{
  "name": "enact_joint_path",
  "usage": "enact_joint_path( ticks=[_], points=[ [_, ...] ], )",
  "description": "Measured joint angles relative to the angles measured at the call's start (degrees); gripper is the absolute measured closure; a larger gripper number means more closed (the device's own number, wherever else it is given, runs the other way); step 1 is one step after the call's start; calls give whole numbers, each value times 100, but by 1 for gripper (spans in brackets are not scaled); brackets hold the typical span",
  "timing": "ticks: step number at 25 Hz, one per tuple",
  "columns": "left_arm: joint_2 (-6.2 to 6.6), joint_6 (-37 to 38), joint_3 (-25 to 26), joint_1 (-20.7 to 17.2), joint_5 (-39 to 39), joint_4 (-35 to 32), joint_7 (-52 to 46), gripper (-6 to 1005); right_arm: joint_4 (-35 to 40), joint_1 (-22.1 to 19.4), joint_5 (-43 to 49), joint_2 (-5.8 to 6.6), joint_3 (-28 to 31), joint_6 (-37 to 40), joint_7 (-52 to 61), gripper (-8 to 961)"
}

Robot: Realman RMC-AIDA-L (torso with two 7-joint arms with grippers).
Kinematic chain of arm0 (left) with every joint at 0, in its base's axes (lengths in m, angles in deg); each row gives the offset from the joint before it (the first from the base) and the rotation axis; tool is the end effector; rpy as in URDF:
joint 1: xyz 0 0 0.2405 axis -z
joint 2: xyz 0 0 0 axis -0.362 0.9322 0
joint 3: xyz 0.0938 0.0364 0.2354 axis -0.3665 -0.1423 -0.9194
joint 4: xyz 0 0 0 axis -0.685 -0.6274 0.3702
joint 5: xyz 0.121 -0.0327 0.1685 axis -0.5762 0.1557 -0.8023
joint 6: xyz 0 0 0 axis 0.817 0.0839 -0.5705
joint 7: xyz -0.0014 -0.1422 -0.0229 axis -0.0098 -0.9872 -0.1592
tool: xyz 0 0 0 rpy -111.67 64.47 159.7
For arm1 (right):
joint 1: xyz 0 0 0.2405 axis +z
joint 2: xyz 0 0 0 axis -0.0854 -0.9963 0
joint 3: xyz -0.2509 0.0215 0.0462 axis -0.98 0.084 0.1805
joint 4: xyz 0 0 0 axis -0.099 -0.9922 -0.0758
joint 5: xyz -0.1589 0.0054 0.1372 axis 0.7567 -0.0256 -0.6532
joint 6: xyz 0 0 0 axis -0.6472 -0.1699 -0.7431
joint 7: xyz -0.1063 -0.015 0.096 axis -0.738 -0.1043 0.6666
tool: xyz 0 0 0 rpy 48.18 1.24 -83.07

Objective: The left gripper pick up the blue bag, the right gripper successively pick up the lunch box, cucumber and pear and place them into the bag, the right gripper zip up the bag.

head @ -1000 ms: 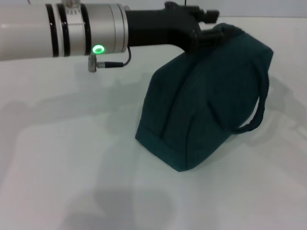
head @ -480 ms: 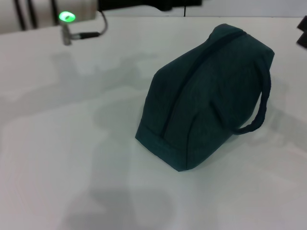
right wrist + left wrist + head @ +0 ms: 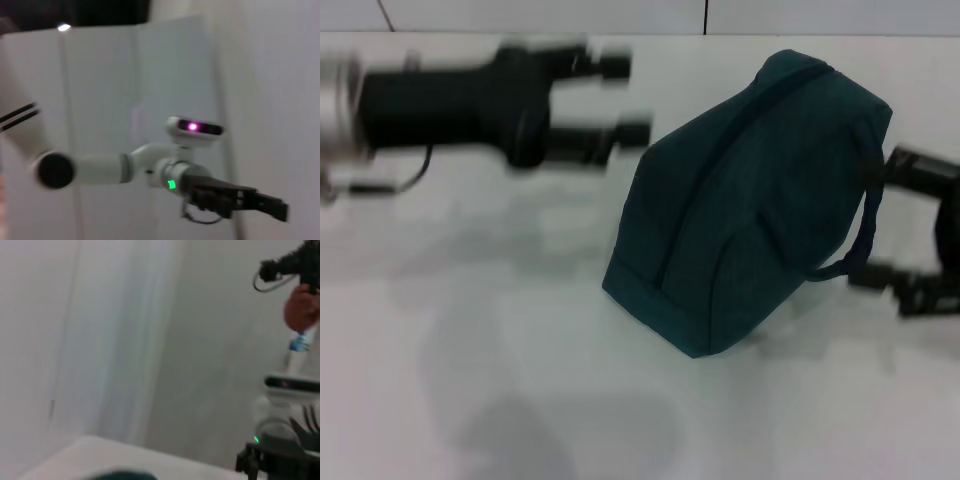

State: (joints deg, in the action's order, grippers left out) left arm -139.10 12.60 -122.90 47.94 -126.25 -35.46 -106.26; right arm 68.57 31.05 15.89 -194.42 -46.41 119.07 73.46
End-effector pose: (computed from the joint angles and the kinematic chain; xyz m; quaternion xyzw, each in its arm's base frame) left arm -0.1863 0.3239 0.0659 -0.9304 -0.1275 -0.3389 0.0578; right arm 0.2217 0.2883 0.0439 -0.9087 0.0224 0.4144 0.0451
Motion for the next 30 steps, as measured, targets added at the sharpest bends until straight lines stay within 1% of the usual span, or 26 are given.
enact_joint_path(
  ticks=[2,3,5,7,11,14,17,21,30],
  points=[
    [21,220,-4,-153,-124,247,385,161,42,0,105,-45,-292,41,-170,84],
    [31,401,-9,-282,-203,493,768,160,41,-4,115,-52,-455,30,-228,84],
    [48,557,-12,-383,-269,711,1066,158,0,-19,112,-58,-771,-60,-349,84],
    [64,699,-12,-474,-389,955,1358,158,-80,-27,111,-67,-914,-155,-470,84],
    [76,771,124,-604,-596,1661,2004,158,-477,0,122,-75,-1315,-479,-856,84],
    [61,771,255,-674,-609,2007,2357,157,-722,14,102,-97,-1542,-764,-1024,84],
    [1,780,285,-813,-619,2058,2598,157,-900,51,77,-108,-1591,-893,-1132,84],
    [-11,792,288,-884,-610,2069,2684,157,-1009,135,72,-110,-1591,-935,-1160,84],
    [-56,802,294,-998,-604,2089,2956,153,-1013,125,-19,-110,-1556,-1017,-1166,84]
  ],
)
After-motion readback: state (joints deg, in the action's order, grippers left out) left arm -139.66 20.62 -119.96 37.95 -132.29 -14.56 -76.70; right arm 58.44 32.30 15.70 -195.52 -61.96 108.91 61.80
